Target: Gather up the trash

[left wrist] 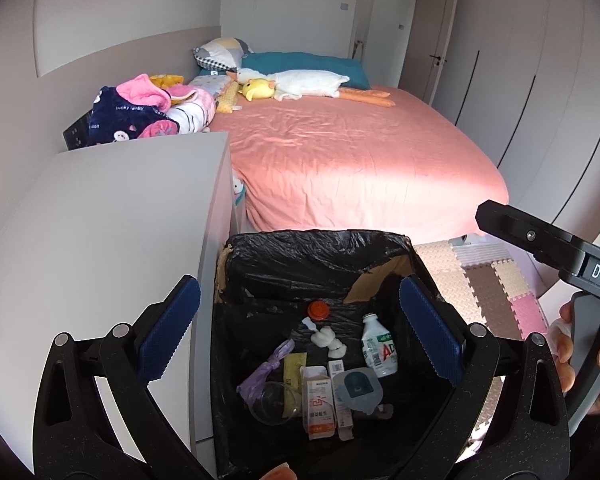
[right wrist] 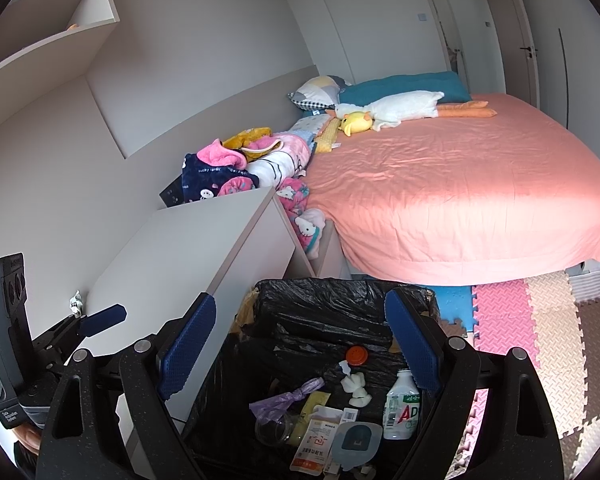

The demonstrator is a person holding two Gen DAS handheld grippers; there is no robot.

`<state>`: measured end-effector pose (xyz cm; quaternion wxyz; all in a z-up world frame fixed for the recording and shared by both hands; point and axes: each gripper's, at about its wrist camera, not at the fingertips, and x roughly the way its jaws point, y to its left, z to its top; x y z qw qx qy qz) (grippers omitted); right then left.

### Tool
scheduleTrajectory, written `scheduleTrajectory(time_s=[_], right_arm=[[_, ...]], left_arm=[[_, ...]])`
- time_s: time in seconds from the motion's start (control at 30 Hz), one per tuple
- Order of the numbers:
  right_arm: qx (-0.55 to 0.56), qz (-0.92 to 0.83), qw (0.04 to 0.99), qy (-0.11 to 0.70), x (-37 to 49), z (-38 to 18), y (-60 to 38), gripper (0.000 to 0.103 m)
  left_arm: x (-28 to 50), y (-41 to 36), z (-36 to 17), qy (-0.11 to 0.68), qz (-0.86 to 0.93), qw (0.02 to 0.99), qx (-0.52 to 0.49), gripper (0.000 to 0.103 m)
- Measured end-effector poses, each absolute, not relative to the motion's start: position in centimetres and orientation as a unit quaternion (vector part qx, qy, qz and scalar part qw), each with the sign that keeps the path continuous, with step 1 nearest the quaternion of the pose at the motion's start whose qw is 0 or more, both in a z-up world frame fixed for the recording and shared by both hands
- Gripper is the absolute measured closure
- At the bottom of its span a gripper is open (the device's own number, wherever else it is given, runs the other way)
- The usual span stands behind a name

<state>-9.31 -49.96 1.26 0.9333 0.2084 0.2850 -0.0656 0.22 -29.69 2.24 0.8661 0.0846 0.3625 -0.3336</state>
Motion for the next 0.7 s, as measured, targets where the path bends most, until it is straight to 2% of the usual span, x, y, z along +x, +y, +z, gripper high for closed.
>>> scheduleTrajectory(time_s=[0.37, 0.7], right_arm=[[0.206, -0.065, 0.934, 0.286, -9.1, 1.3, -49.9, 0.016], [0.207, -0.066, 0.934, 0.285, -9.1, 1.3, -49.9, 0.016]], left_arm=[[-0.7, -29.9, 2.4, 0.337, -0.318, 0.88, 0.103, 0.006], [-0.5, -30.4, 2.1, 0.35, -0.325, 0.871, 0.114, 0.006]])
